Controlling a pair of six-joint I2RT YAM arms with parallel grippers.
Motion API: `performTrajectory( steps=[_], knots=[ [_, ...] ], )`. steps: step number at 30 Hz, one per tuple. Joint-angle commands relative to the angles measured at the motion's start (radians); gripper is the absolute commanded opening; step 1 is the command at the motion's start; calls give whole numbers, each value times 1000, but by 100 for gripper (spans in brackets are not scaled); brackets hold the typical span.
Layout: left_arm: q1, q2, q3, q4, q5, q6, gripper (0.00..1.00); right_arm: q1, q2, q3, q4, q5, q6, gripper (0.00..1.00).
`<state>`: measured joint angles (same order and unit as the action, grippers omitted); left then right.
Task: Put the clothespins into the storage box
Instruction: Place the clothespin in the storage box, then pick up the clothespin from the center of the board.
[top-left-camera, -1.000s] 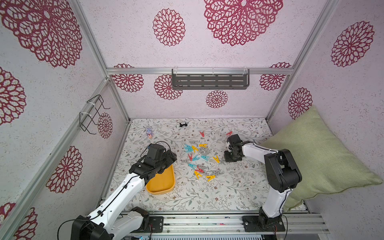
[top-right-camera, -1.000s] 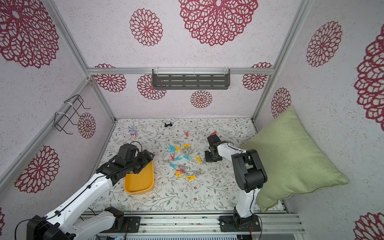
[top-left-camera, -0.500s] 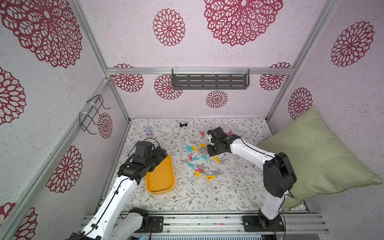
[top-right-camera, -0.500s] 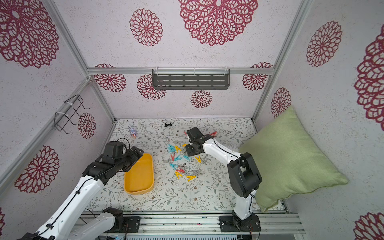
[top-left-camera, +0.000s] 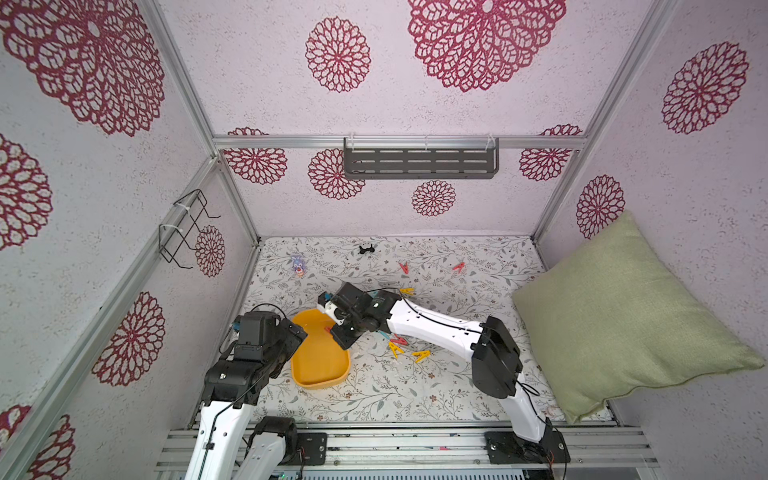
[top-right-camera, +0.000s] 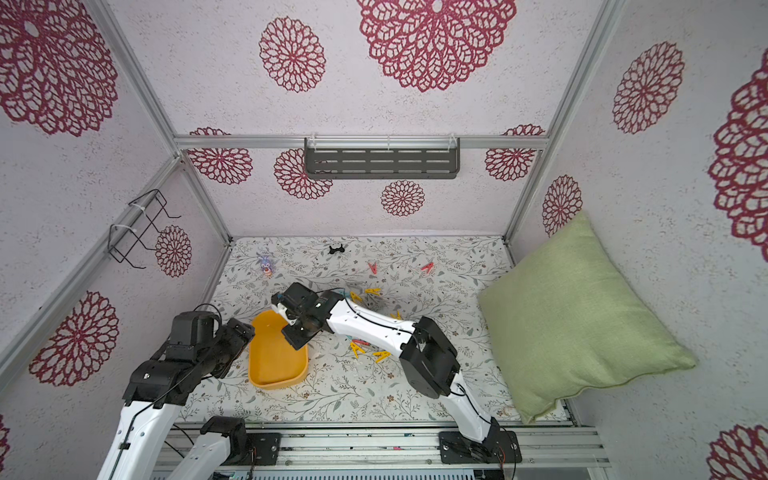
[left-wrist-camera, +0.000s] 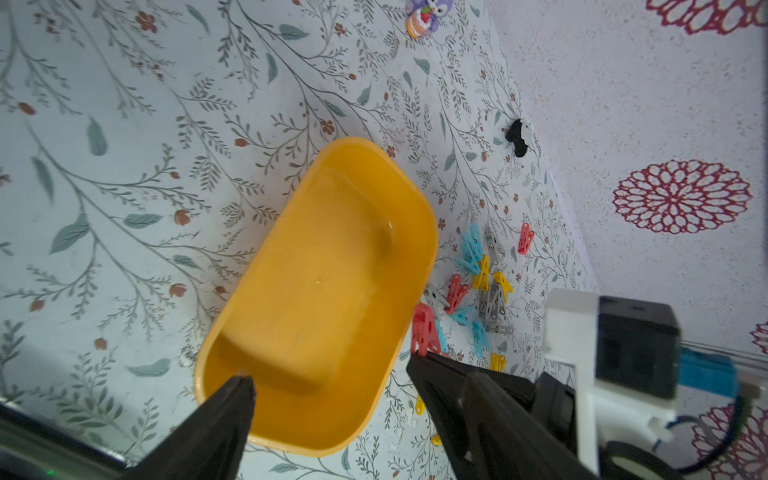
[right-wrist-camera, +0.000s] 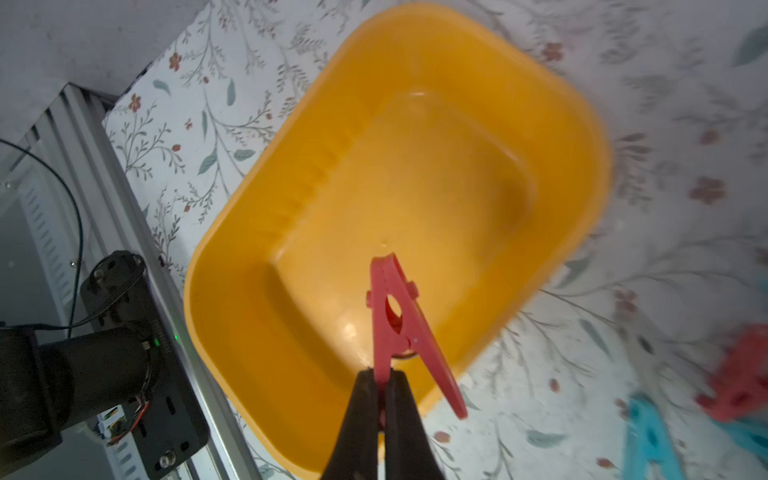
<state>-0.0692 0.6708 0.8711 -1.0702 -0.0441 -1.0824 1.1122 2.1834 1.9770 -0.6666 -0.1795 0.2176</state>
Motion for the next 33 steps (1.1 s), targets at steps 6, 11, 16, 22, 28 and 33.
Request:
performTrajectory(
  steps=[6,11,16,22,28,33],
  knots=[
    [30,-170,-39,-181,-47,-79,88,39,150,149,-68,-100,5,12],
    [31,-152,-34,-160,-8,-64,87,35,140,167,-61,-87,9,38],
    [31,-80,-14,-85,57,-27,85,15,77,127,-45,-54,25,49],
    [21,39,-19,59,173,-16,80,-58,-112,-87,61,-9,83,45],
    [-74,179,-7,223,192,-42,78,-190,-346,-357,125,100,145,36],
    [-207,366,53,321,173,-47,78,-373,-508,-585,138,170,233,35]
  ],
)
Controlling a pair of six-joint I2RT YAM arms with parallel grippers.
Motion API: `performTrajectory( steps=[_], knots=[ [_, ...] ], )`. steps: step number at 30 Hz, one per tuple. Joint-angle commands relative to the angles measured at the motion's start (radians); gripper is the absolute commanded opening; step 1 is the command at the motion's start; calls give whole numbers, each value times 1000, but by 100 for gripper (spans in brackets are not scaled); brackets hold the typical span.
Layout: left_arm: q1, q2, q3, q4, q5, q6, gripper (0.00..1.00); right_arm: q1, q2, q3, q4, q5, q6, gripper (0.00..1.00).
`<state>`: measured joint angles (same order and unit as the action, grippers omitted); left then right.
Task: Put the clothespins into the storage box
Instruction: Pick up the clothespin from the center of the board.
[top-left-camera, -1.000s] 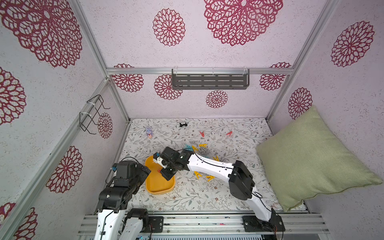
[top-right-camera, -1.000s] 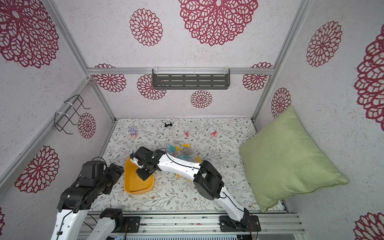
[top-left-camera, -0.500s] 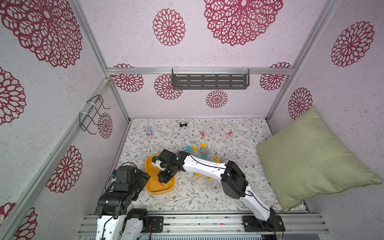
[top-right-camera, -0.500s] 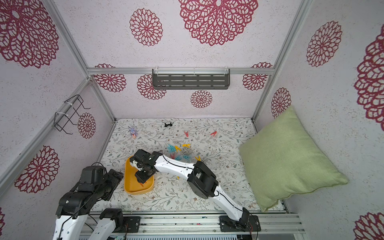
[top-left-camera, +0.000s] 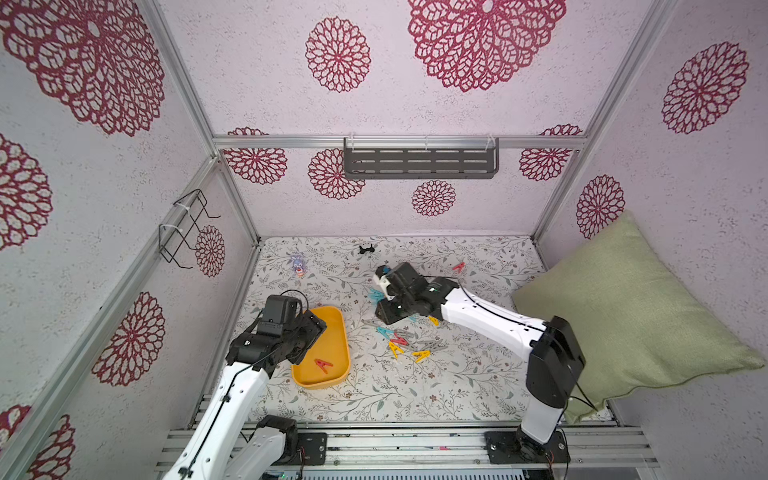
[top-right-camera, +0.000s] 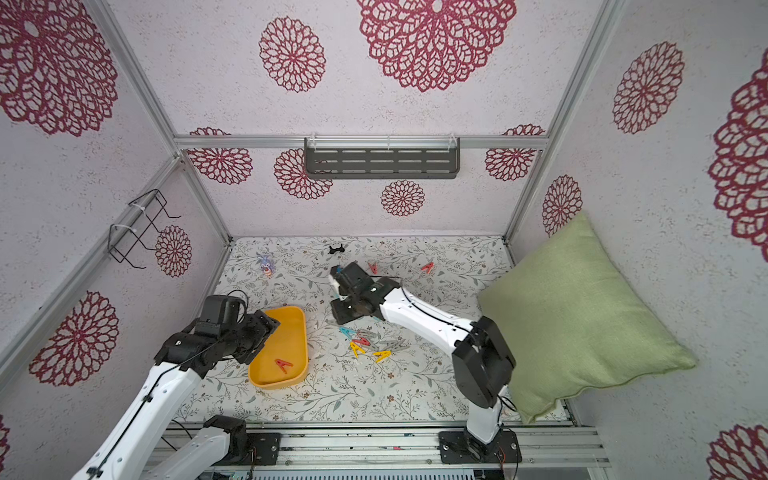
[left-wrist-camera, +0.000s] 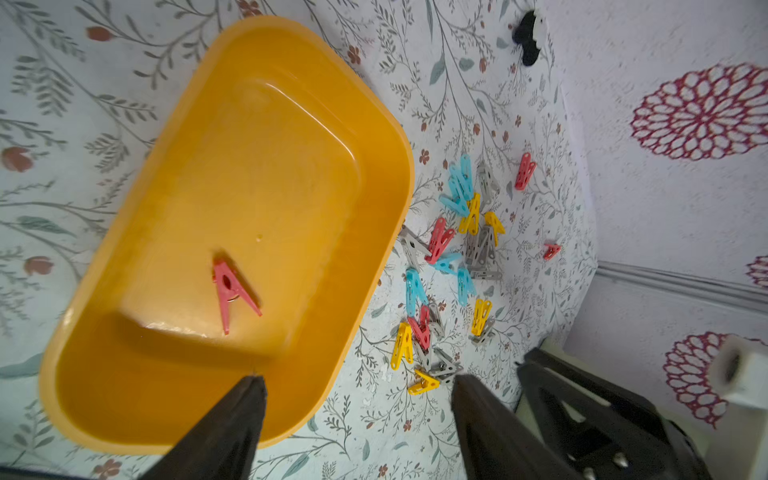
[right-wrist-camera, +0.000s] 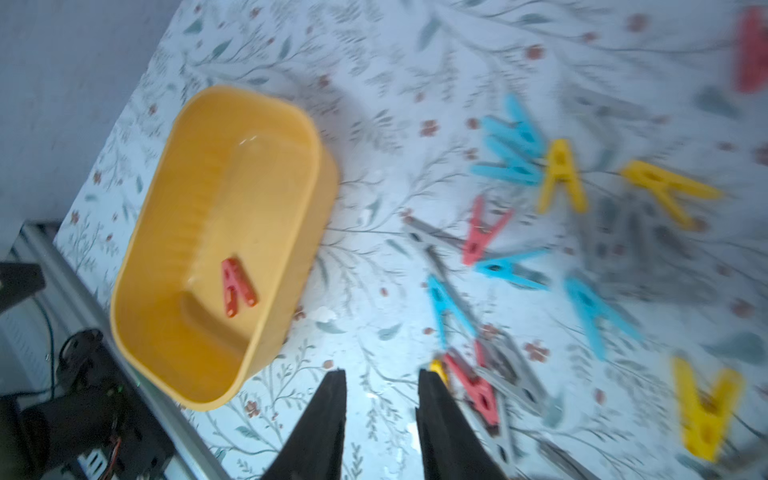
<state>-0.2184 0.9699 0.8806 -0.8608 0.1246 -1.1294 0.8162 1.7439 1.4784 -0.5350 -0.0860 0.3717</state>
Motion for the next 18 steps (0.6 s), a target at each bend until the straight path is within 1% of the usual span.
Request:
performTrajectory(
  steps=[1,6,10,14,18],
  knots=[
    [-75,97,55,131,4,-2,78,-110,-91,-117,9,84,93,35],
    [-161,257,130,207,12,-2,77,-262,-155,-260,38,120,157,37],
    [-203,352,176,246,31,0,77,-343,-117,-303,69,94,171,36],
    [-222,412,201,267,52,3,77,-376,-46,-290,89,76,161,34],
    [-223,432,208,270,57,7,77,-382,24,-261,83,78,147,32]
  ],
)
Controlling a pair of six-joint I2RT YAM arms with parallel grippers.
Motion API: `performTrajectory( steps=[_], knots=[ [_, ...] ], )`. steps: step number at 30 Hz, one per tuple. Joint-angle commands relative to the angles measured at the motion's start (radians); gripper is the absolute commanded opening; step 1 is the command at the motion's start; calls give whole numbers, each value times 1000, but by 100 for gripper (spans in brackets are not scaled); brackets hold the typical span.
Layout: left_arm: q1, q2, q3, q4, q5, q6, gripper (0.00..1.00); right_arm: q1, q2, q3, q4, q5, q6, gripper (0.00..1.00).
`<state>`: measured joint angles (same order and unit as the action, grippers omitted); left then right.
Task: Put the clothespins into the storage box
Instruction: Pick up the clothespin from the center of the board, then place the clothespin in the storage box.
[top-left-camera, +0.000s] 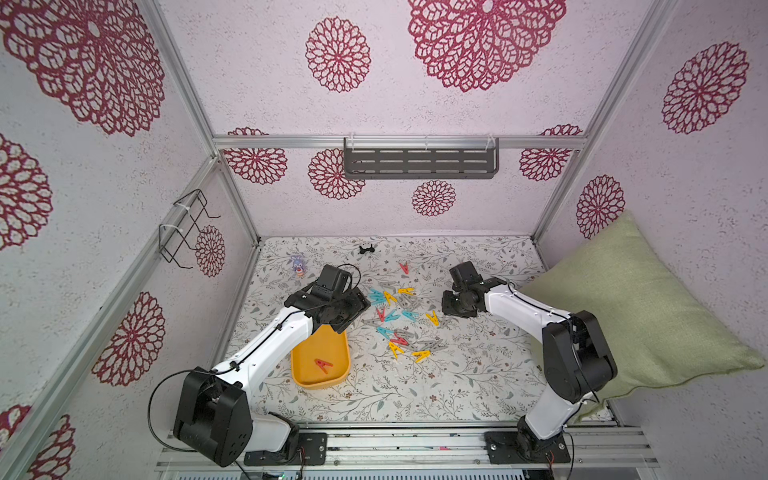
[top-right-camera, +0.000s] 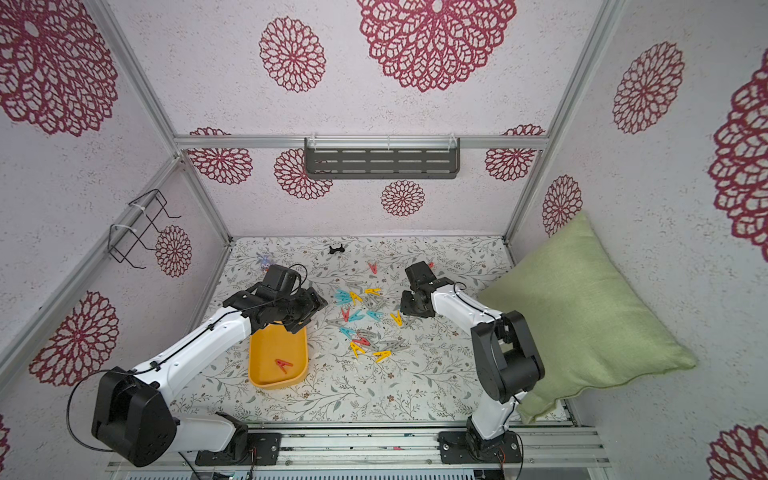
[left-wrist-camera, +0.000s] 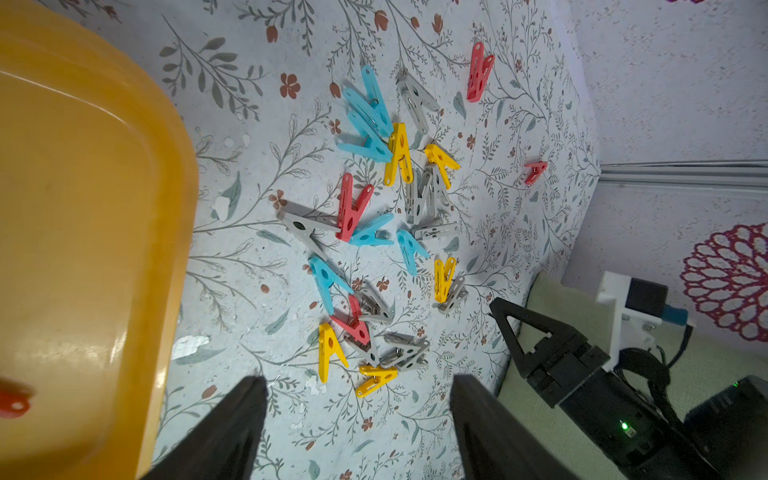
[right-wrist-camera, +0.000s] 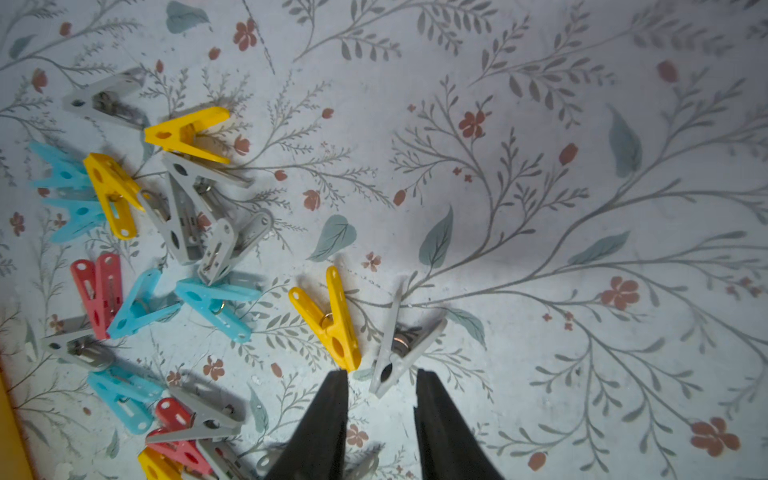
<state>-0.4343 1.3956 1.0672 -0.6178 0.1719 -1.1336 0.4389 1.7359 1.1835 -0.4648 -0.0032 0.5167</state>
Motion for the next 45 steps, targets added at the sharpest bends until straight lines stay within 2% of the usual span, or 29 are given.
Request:
performTrajectory(
  steps=[1,18,28,36,45],
  knots=[
    [-6,8,22,27,10,13,77,-6,44,37,14,-3,1,32],
    [-1,20,13,21,9,18,77,-17,188,88,20,24,-22,22],
    [18,-38,-9,-15,-10,30,77,-14,160,100,13,36,-32,5],
    [138,-189,-88,-93,-5,54,77,85,127,253,-54,15,-56,0],
    [374,-396,-221,-238,64,118,79,340,288,643,-153,-84,-106,0]
  ],
)
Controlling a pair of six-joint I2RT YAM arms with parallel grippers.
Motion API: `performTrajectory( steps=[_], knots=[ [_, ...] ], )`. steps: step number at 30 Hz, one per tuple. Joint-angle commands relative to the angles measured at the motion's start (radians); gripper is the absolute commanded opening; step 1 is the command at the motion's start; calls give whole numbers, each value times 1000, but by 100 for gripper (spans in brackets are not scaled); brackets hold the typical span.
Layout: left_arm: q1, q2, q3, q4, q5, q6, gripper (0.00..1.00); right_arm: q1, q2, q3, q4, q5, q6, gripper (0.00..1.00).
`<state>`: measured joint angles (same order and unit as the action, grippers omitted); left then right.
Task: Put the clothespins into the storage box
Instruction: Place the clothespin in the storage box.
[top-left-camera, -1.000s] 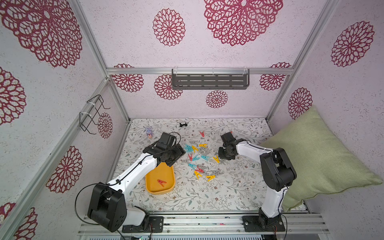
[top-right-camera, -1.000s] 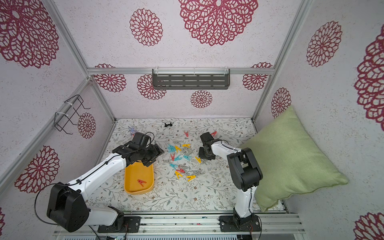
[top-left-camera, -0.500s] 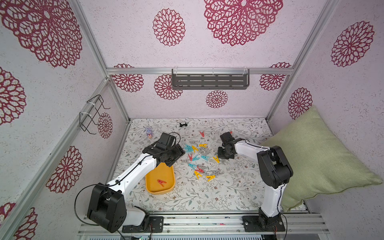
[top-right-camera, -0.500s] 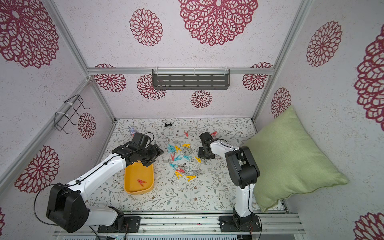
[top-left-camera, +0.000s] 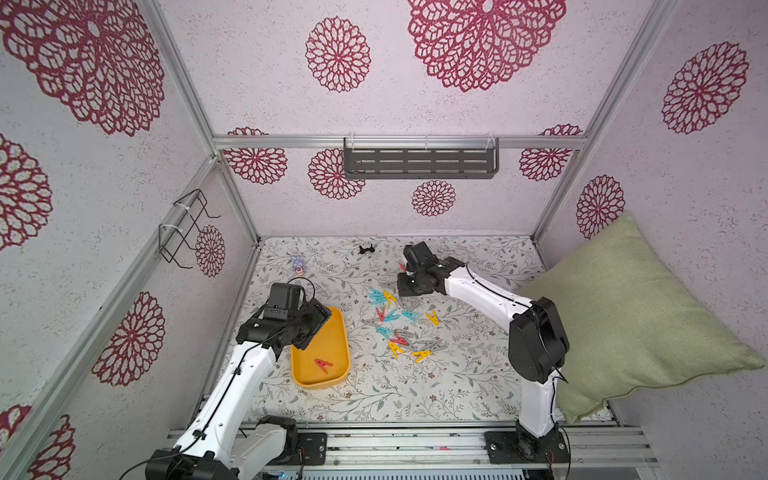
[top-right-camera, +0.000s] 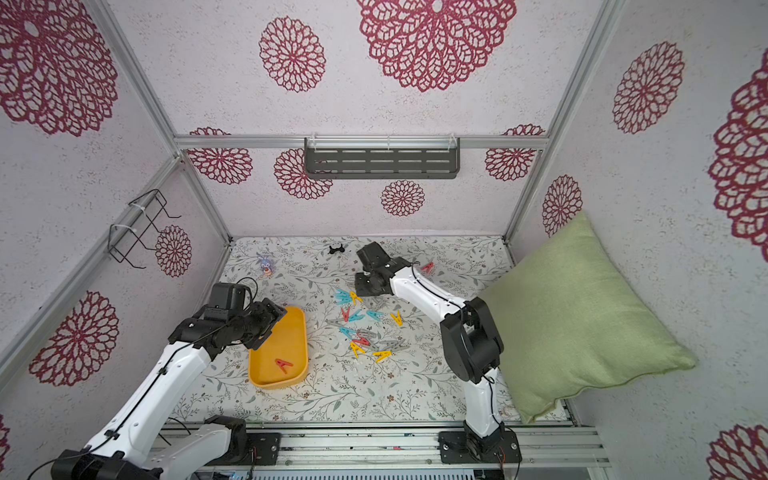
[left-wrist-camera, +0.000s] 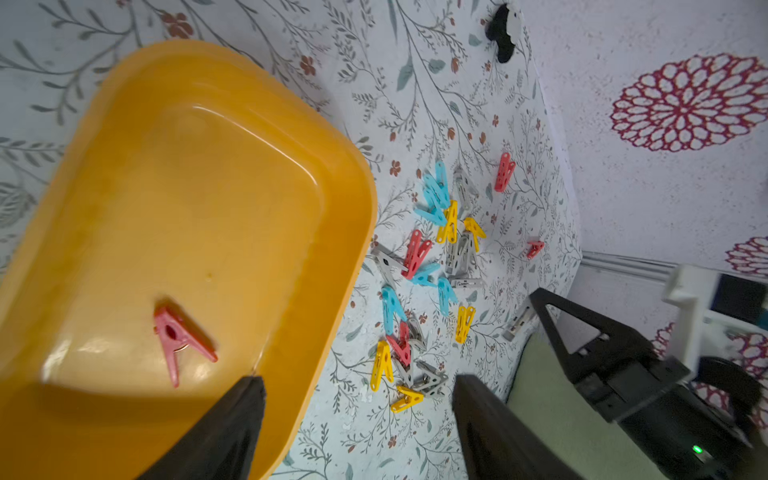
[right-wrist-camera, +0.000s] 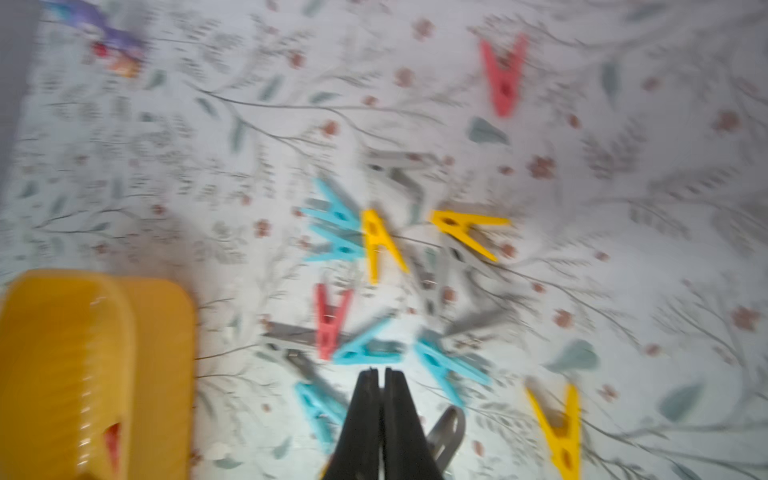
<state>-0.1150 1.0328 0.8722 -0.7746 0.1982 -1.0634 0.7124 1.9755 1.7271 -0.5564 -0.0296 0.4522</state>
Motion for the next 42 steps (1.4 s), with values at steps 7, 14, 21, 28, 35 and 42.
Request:
performTrajectory(
  steps=[7,14,21,28,35,42],
  knots=[
    [247,-153,-99,-193,98,111,81,251,303,509,-201,-163,-96,0],
    [400,-273,-188,-279,150,156,81,344,488,700,-288,-203,-98,0],
    [446,-360,-260,-301,201,153,81,380,553,692,-301,-189,-122,3],
    [446,-358,-231,-278,234,147,81,379,530,695,-284,-174,-129,29],
    [430,-272,-142,-234,251,144,80,346,435,698,-280,-118,-113,37],
    [318,-165,-39,-176,194,112,79,261,303,617,-277,-79,-106,36]
  ],
)
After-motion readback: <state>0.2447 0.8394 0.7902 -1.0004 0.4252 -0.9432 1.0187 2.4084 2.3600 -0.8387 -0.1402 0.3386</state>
